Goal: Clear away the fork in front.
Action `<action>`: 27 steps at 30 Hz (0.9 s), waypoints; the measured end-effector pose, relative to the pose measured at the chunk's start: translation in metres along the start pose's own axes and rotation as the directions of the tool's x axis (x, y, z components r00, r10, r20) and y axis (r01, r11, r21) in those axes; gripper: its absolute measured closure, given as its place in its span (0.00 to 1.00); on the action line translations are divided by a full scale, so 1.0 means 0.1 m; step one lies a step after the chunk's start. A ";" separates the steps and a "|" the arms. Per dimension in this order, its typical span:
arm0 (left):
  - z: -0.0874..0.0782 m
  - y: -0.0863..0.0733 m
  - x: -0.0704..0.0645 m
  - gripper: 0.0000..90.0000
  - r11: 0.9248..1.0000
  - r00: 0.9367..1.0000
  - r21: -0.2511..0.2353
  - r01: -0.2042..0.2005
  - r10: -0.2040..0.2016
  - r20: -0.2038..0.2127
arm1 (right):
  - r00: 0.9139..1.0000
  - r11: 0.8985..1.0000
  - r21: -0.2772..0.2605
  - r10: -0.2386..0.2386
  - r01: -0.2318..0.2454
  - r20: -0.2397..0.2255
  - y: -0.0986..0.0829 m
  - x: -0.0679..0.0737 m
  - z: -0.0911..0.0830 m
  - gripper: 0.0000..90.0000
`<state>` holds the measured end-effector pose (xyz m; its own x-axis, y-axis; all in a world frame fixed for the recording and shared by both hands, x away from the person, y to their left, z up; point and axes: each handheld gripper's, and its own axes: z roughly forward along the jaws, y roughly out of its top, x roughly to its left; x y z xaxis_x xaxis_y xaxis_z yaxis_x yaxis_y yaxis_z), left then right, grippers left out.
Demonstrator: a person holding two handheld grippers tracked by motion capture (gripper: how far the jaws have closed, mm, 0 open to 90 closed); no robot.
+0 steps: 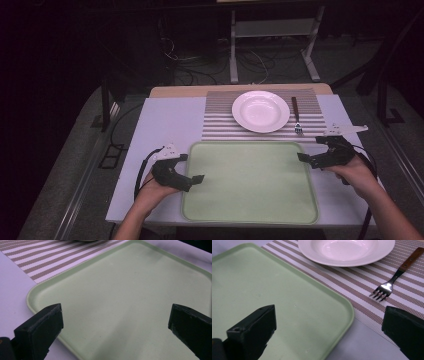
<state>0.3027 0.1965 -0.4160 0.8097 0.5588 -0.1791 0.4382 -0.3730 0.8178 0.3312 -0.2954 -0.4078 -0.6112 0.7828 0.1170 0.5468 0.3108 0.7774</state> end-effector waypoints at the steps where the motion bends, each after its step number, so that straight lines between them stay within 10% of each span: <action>1: 0.00 0.00 0.00 0.00 1.000 1.000 0.000 0.000 0.000 0.000 | 1.000 1.000 0.000 0.000 0.000 0.000 0.01 -0.01 0.00 0.00; 27: 0.00 0.00 0.00 0.00 1.000 1.000 -0.005 0.004 -0.004 0.002 | 0.999 0.999 0.024 0.025 -0.026 0.021 0.14 -0.18 0.12 0.00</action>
<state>0.3025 0.1968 -0.4157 0.8091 0.5583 -0.1833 0.4390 -0.3670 0.8201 0.3567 -0.2982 -0.4066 -0.5852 0.8014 0.1235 0.5761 0.3037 0.7588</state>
